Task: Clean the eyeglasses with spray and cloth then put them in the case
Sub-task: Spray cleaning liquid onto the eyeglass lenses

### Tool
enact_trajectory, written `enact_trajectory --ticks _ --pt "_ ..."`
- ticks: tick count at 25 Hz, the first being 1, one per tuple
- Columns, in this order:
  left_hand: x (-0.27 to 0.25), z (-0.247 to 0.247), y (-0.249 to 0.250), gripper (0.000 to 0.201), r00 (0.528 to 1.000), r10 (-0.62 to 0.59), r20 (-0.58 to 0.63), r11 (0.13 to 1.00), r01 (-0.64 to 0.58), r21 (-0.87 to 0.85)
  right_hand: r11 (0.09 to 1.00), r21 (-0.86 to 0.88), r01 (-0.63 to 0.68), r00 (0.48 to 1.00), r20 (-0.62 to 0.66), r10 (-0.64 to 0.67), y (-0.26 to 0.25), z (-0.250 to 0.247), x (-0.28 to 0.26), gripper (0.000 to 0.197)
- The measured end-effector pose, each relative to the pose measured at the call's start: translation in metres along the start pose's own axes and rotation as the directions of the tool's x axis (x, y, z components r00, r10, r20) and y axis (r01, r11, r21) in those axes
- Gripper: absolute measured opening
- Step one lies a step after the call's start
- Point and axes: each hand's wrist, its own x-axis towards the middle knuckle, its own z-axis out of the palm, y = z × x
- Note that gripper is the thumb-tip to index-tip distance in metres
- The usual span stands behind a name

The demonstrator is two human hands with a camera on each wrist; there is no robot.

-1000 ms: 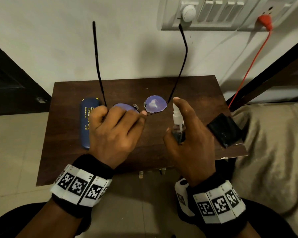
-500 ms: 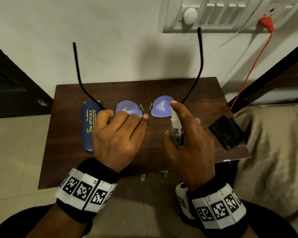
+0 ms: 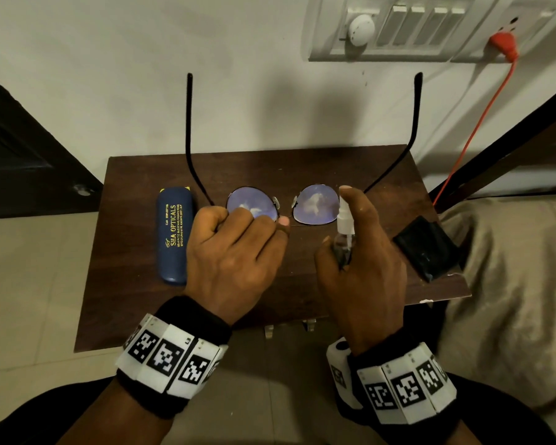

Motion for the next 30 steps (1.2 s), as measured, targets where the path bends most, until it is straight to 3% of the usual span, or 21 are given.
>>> enact_trajectory --ticks 5,9,19,23,30 --pt "0.0 -0.001 0.001 0.02 1.0 0.016 0.002 0.999 -0.016 -0.05 0.992 0.073 0.1 0.984 0.141 -0.11 -0.006 -0.006 -0.001 0.074" --pt "-0.001 -0.001 -0.002 0.021 1.0 0.01 0.026 0.996 -0.008 -0.083 0.978 0.173 0.115 0.956 0.247 -0.156 -0.018 -0.02 -0.007 0.062" --pt "-0.002 0.0 0.008 0.018 0.997 0.051 0.052 0.985 -0.042 -0.165 0.995 0.056 0.081 0.965 0.246 -0.092 -0.029 -0.008 -0.016 0.079" --pt "-0.002 -0.002 0.007 0.016 0.997 0.06 0.056 0.987 -0.051 -0.15 0.994 0.055 0.091 0.977 0.187 -0.1 -0.03 -0.007 -0.017 0.075" --pt "-0.003 -0.002 0.007 0.019 0.996 0.064 0.067 0.987 -0.054 -0.154 0.991 0.129 0.039 0.976 0.207 -0.065 -0.031 -0.005 -0.019 0.061"
